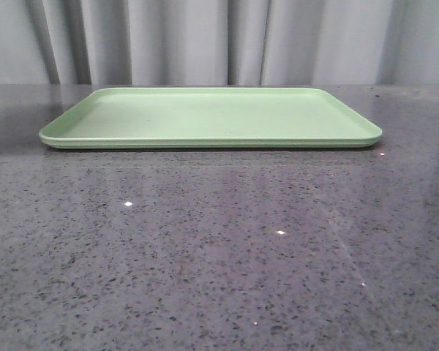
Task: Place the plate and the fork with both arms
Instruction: 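Lift the plate with the left gripper and carry it over the tray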
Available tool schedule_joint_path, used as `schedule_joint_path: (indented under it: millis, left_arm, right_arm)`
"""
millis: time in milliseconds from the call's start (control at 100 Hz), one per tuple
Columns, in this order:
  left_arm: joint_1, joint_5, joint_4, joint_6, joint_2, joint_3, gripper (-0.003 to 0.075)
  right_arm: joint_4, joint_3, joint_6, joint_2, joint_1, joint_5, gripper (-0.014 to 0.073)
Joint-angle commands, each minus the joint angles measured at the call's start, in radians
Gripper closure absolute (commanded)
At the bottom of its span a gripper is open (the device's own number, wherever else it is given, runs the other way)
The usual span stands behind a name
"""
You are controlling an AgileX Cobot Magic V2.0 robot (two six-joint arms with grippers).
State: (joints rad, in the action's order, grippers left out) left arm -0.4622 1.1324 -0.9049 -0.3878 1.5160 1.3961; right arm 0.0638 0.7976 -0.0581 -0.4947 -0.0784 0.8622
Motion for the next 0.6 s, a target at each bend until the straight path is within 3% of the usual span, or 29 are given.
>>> schedule_joint_path:
  millis: [0, 280, 590]
  left_arm:
    - [0.098, -0.086, -0.034, 0.062, -0.041, 0.036, 0.0741]
    - [0.379, -0.242, -0.017, 0.153, 0.057, 0.058, 0.0741]
    - [0.59, -0.346, -0.006, 0.21, 0.244, 0.197, 0.0741]
  right_arm:
    - [0.007, 0.036, 0.006, -0.015, 0.006, -0.077, 0.0124]
    - [0.007, 0.036, 0.006, -0.015, 0.006, -0.077, 0.0124]
    - [0.007, 0.036, 0.006, -0.015, 0.006, -0.076, 0.0124]
